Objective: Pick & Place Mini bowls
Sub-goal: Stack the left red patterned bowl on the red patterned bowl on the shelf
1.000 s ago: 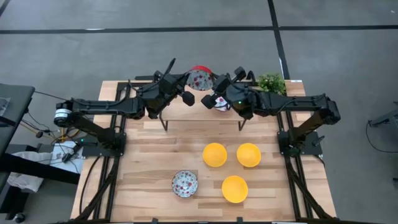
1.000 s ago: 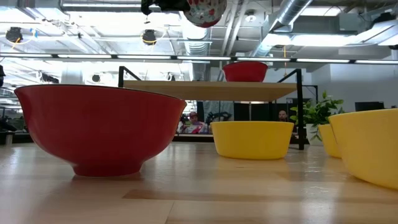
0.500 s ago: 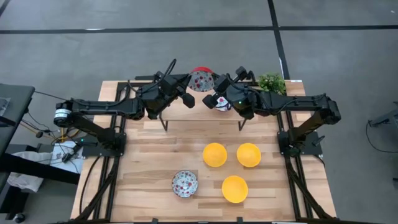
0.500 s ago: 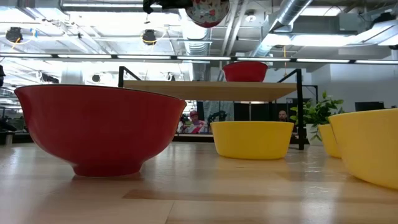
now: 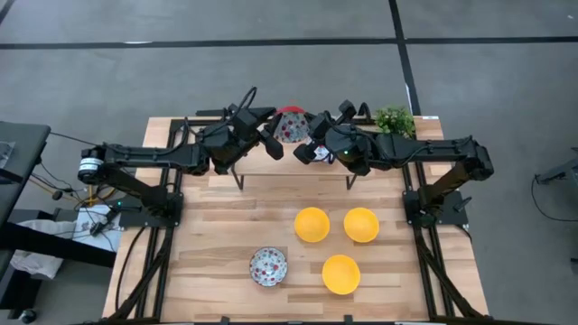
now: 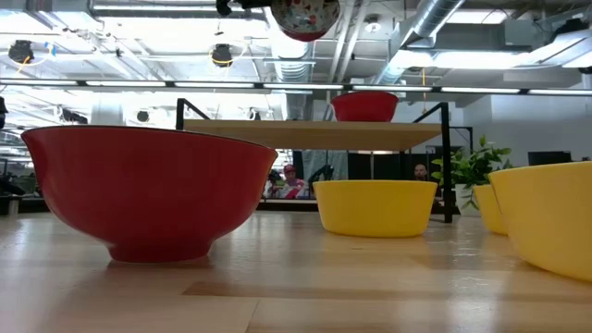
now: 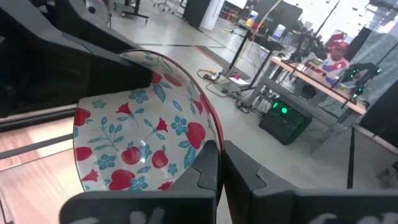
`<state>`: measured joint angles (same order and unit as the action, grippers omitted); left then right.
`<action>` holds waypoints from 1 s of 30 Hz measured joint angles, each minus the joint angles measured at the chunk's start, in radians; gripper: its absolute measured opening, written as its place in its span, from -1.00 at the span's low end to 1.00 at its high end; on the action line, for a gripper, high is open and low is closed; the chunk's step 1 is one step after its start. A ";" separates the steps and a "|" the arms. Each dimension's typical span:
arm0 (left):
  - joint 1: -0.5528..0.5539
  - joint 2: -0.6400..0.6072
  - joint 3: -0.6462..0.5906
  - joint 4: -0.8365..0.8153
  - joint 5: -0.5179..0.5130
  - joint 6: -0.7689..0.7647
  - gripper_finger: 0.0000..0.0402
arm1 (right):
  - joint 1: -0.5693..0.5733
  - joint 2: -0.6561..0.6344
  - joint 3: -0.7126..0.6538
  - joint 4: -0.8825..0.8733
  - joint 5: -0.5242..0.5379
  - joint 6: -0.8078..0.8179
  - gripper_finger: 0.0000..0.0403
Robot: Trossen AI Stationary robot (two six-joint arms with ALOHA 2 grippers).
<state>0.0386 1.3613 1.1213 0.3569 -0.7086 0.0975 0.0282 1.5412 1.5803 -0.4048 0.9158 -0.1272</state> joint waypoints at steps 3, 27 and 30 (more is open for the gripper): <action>-0.001 -0.007 0.000 0.000 0.001 0.001 -0.27 | -0.001 0.001 0.000 -0.030 0.008 0.028 -1.00; -0.098 -0.349 -0.172 -0.050 -0.008 0.033 0.04 | -0.341 -0.028 0.155 -0.557 -0.657 0.319 -1.00; -0.125 -0.372 -0.215 -0.051 -0.008 0.029 0.04 | -0.416 -0.028 0.168 -0.609 -0.799 0.322 -1.00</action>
<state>-0.0867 0.9898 0.9065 0.3060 -0.7166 0.1262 -0.3873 1.5131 1.7480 -1.0140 0.1170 0.1947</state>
